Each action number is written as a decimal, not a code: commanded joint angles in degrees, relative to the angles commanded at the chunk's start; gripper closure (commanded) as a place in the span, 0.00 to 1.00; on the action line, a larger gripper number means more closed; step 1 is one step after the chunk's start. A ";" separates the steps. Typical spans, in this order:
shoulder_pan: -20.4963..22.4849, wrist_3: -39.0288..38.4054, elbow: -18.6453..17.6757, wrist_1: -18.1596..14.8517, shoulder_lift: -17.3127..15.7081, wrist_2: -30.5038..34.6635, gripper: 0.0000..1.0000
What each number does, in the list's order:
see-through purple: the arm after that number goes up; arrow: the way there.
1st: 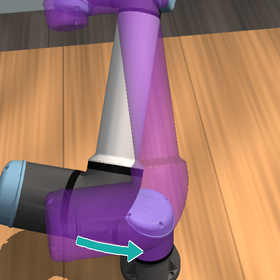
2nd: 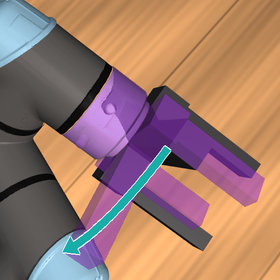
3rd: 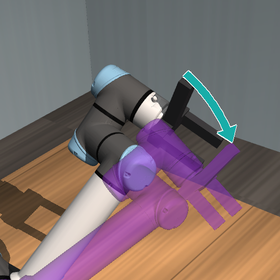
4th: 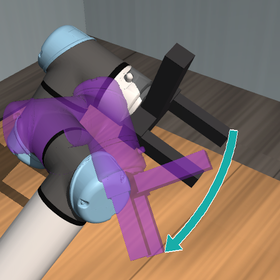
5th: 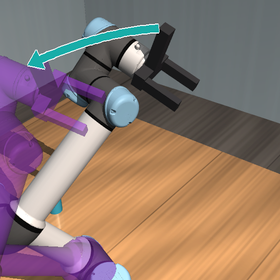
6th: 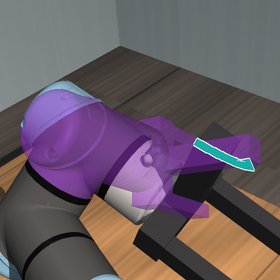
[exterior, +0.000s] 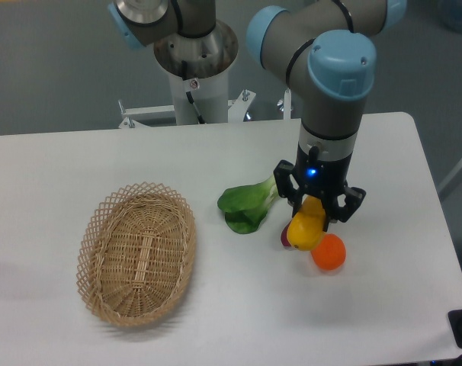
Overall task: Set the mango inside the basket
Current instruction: 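Lift the yellow mango held in the gripper off the table, then carry the mango over the wicker basket and lower it inside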
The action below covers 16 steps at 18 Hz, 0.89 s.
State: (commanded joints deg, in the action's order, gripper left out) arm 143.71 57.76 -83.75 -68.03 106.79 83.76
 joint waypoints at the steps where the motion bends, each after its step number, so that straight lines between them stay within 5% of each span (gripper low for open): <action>1: -0.70 -1.85 -0.35 0.53 0.00 -0.09 0.48; 4: -4.04 -5.98 -1.76 1.14 0.00 0.00 0.48; 10: -11.77 -17.76 -8.96 11.68 0.53 0.09 0.44; 16: -20.21 -26.64 -10.81 13.19 3.16 0.53 0.45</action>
State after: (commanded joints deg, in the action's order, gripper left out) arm 123.50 31.12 -94.57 -54.85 109.94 84.29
